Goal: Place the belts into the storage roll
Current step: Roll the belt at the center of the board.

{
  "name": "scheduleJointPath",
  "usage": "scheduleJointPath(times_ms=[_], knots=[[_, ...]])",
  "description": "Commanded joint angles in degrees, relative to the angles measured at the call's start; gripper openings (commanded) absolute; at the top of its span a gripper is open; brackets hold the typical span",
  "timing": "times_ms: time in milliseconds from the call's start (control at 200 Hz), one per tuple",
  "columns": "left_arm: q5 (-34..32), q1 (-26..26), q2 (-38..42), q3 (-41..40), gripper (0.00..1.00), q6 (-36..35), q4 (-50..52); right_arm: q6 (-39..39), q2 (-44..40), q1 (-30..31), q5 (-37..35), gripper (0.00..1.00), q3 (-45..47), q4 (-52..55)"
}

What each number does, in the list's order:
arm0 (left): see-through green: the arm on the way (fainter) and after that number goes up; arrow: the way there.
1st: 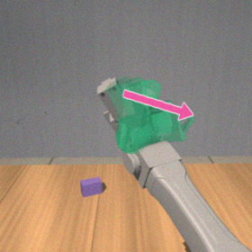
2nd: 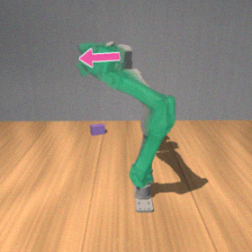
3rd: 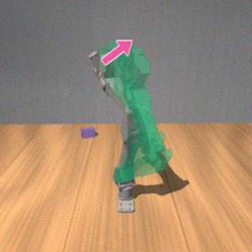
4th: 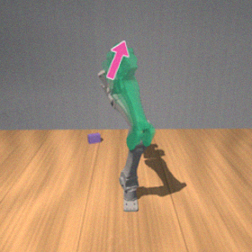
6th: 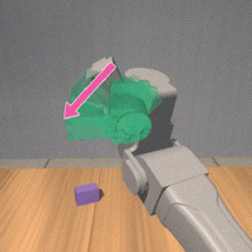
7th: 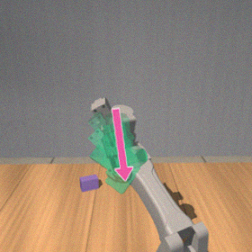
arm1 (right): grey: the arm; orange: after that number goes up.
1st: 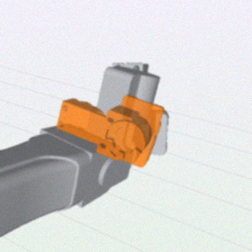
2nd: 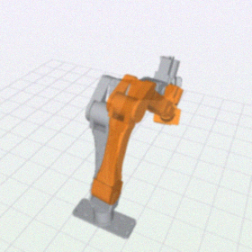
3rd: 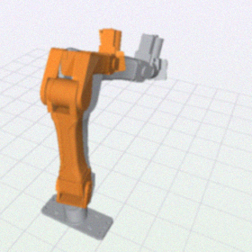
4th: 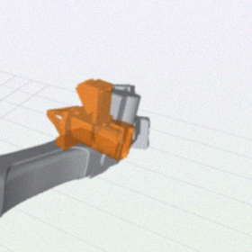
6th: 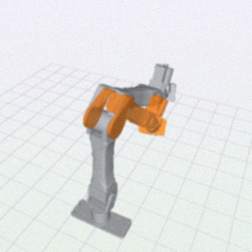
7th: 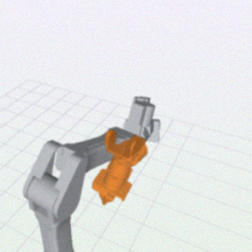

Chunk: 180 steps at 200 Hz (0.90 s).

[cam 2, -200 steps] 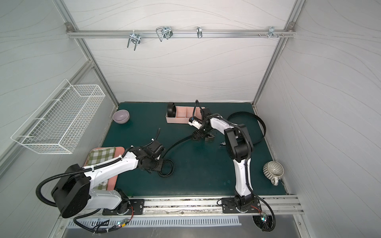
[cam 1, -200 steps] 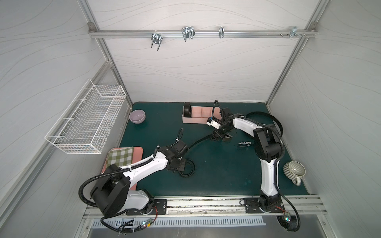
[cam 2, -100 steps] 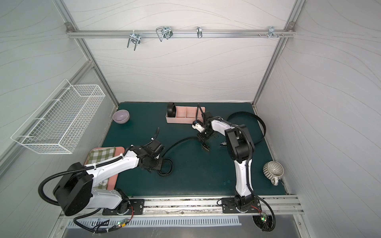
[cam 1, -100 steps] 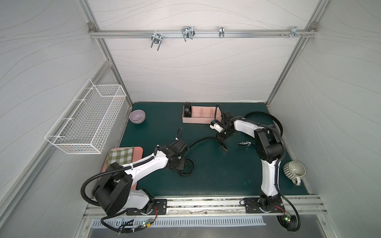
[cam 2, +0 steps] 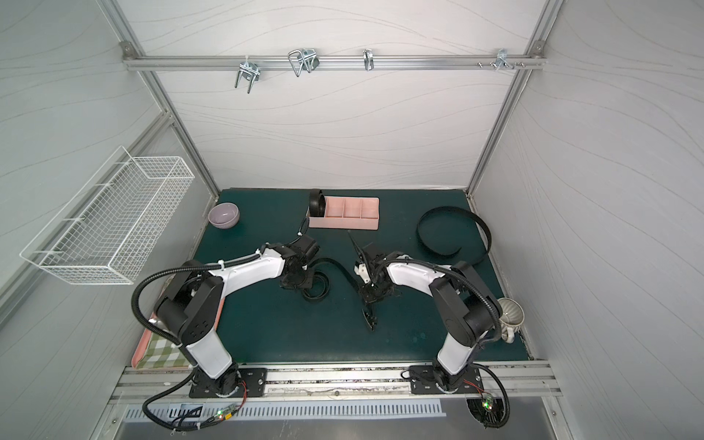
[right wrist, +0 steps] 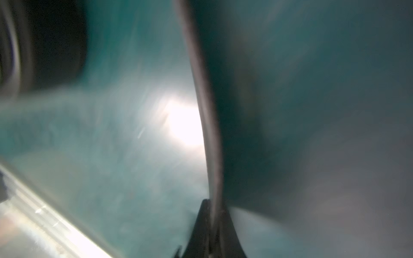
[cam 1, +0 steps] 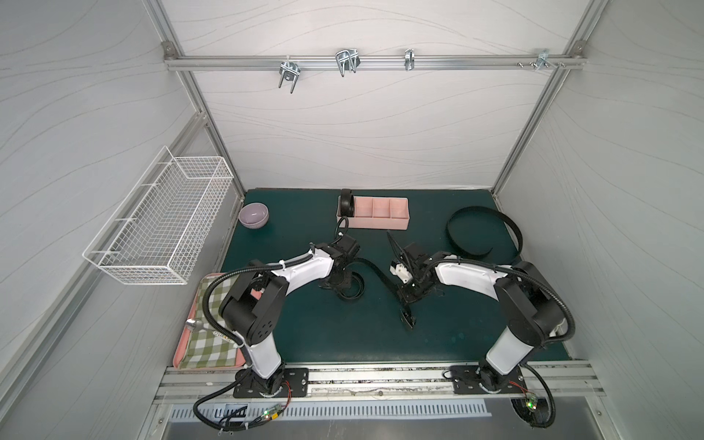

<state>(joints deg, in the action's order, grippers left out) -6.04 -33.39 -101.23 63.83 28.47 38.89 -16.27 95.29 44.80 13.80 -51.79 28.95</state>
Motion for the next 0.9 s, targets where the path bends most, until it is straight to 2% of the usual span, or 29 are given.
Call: scheduleJointPath(times_ms=[0,90,190,355,435,505,700,895], knots=[[-0.1,0.3,-3.6,2.9,0.0,1.0,-1.5,-14.4,1.0,9.0,4.4,0.0,1.3,-7.8],[0.8,0.3,-3.5,3.6,0.0,1.7,-1.2,-20.2,2.7,14.0,5.5,0.03,-1.9,-13.1],[0.7,0.3,-2.1,3.3,0.0,2.1,-0.7,-23.4,0.0,14.1,5.1,0.22,-0.5,-16.2],[0.9,0.2,-0.3,2.6,0.0,2.4,-0.6,-25.2,-10.4,6.7,6.2,0.44,8.8,-20.2],[2.1,0.1,-0.6,2.6,0.0,2.7,-1.1,-22.9,-13.8,2.5,6.3,0.56,10.6,-19.4],[2.6,-0.7,-1.0,2.8,0.0,2.8,-1.5,-19.2,-14.1,-1.5,7.6,0.61,9.2,-17.6],[3.3,-2.4,-3.9,4.2,0.0,2.9,-2.0,-8.9,-5.9,-11.4,16.5,0.63,-1.6,-14.0],[4.2,-2.4,-5.9,5.3,0.0,2.7,-2.8,-3.1,7.9,-13.3,21.7,0.63,-13.7,-10.0]])
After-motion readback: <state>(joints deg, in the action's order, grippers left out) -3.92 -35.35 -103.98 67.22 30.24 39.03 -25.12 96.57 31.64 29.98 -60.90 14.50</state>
